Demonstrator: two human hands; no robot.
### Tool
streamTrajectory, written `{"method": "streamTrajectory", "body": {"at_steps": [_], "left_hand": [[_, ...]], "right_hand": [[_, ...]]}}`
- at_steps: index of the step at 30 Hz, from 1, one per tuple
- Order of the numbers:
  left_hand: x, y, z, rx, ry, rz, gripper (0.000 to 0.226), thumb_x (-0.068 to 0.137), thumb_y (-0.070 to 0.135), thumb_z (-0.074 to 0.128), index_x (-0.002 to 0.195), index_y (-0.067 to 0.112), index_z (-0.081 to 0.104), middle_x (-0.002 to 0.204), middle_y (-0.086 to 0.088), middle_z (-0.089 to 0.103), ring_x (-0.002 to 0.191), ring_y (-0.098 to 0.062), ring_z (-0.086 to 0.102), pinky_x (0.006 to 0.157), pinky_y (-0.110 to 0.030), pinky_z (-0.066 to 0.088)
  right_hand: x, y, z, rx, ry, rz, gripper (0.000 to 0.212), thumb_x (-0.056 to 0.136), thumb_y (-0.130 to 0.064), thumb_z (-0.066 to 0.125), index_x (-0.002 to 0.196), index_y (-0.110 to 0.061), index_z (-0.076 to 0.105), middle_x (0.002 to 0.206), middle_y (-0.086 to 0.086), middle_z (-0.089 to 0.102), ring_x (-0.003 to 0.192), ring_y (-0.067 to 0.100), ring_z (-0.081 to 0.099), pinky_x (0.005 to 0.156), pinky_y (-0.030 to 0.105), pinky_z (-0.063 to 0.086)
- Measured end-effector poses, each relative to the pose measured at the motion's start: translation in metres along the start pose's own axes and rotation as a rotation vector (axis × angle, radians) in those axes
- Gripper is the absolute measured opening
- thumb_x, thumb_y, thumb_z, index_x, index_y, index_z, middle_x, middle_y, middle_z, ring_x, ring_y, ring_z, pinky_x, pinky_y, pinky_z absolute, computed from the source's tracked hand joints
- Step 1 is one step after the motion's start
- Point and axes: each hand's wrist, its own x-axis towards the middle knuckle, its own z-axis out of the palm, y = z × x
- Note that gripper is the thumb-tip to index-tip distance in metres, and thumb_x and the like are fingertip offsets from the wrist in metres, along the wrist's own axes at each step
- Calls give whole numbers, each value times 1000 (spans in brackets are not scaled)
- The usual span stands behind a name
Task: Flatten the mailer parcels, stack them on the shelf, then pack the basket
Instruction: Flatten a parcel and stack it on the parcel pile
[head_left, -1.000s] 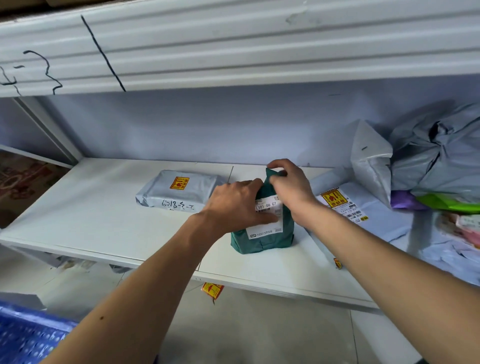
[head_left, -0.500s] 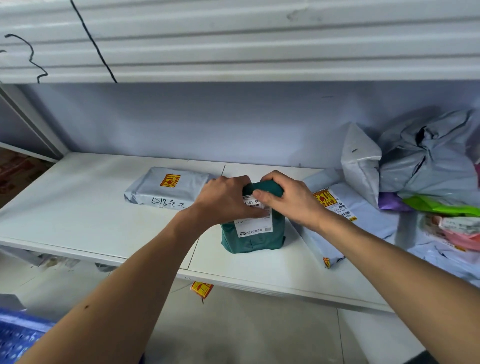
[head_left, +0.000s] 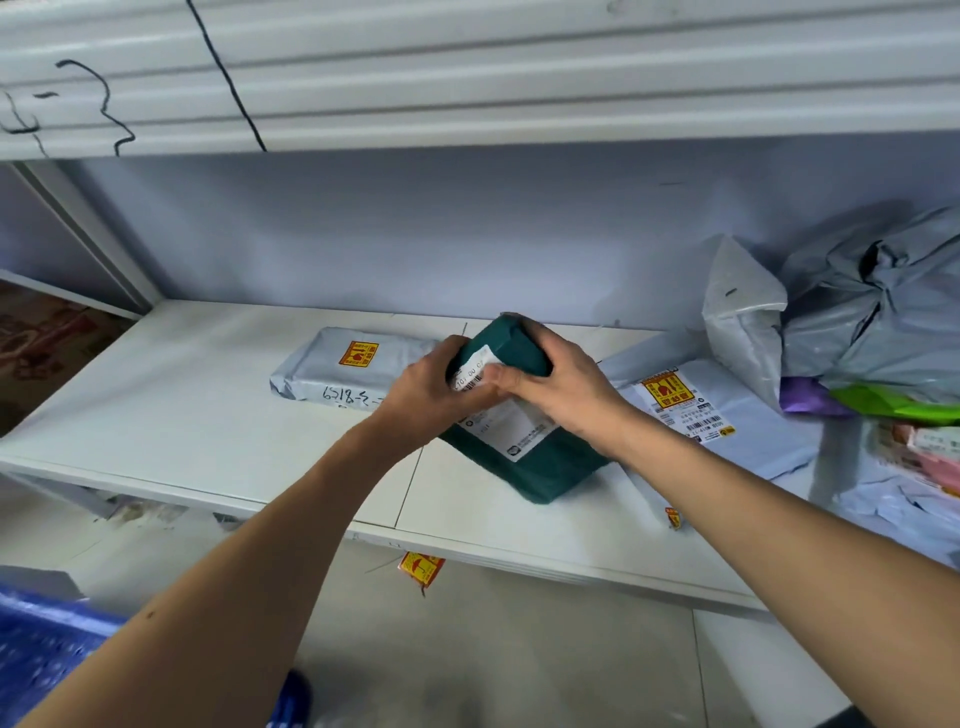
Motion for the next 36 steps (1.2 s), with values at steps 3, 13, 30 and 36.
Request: {"method": "streamTrajectory", "body": {"at_steps": [3, 13, 30, 36], "left_hand": [[-11, -21, 6, -22, 3, -23, 42, 75, 40, 80, 102, 18, 55, 89, 3, 62, 78, -14, 58, 67, -23, 48], [-51, -71, 29, -517, -54, -308, 51, 79, 19, 80, 122, 26, 51, 107, 1, 71, 97, -14, 69, 77, -31, 58], [-35, -119, 23, -571, -76, -729, 44, 82, 25, 77, 117, 7, 60, 98, -15, 72, 87, -27, 72, 73, -38, 60], [-33, -110, 36, 563, 118, -337, 63, 85, 55, 54, 138, 22, 44, 134, -6, 50, 121, -30, 48, 97, -42, 43]], "right_hand": [[6, -2, 13, -514, -40, -157, 69, 80, -63, 63, 140, -32, 44, 120, -2, 64, 109, 21, 57, 92, 37, 46], [6, 25, 56, -998, -292, -297, 75, 90, -68, 37, 152, -28, 27, 141, 0, 50, 128, 21, 45, 109, 36, 30], [-19, 75, 120, -915, -398, -177, 70, 94, -50, 1, 156, -17, 7, 163, 3, -4, 150, 18, -9, 121, 37, -7], [-9, 71, 125, -728, -373, -28, 58, 102, -33, 16, 156, -13, 9, 163, 0, 0, 149, 9, -6, 121, 29, -8]]}}
